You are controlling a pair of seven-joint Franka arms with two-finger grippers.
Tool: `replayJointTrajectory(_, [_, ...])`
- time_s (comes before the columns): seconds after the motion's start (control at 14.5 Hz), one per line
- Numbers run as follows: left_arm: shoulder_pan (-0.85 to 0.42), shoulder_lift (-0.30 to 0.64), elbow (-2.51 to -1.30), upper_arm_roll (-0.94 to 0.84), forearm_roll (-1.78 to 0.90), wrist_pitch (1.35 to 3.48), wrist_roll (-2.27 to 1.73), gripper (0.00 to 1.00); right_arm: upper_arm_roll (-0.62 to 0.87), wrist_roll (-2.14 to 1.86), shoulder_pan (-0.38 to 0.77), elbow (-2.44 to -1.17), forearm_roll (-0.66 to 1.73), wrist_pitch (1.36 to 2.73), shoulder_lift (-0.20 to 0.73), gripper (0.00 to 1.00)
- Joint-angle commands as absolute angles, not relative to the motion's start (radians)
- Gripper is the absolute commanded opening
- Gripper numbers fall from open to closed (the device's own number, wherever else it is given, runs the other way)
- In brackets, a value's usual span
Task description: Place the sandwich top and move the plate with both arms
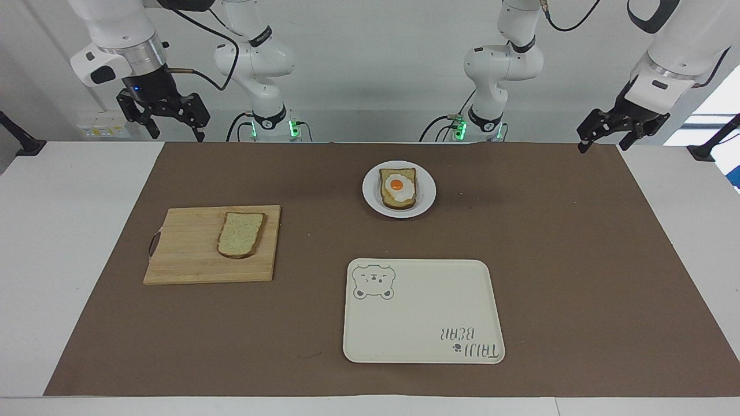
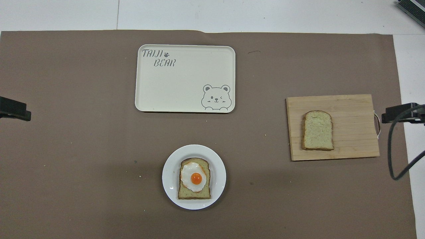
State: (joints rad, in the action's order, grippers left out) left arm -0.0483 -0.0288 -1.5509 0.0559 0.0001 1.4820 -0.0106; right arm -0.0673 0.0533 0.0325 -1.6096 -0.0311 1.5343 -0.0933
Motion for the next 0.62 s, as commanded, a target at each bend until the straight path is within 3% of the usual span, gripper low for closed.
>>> replayJointTrajectory(0.0, [-0.052,-0.041,-1.554,0.061,-0.009,1.465,-0.006,1.0,-0.066,0.031,0.025,-1.641,-0.018,1.542,-0.118,1.0])
replayJointTrajectory(0.41, [-0.052,-0.041,-1.554,0.061,-0.009,1.465,-0.006,1.0,-0.066,0.028,0.018,-1.666,-0.018,1.546,-0.123,1.0])
replayJointTrajectory(0.55, [-0.051,-0.041,-1.554,0.061,-0.009,1.465,-0.006,1.0,-0.066,-0.01,0.017,-1.701,-0.018,1.607,-0.123,1.0])
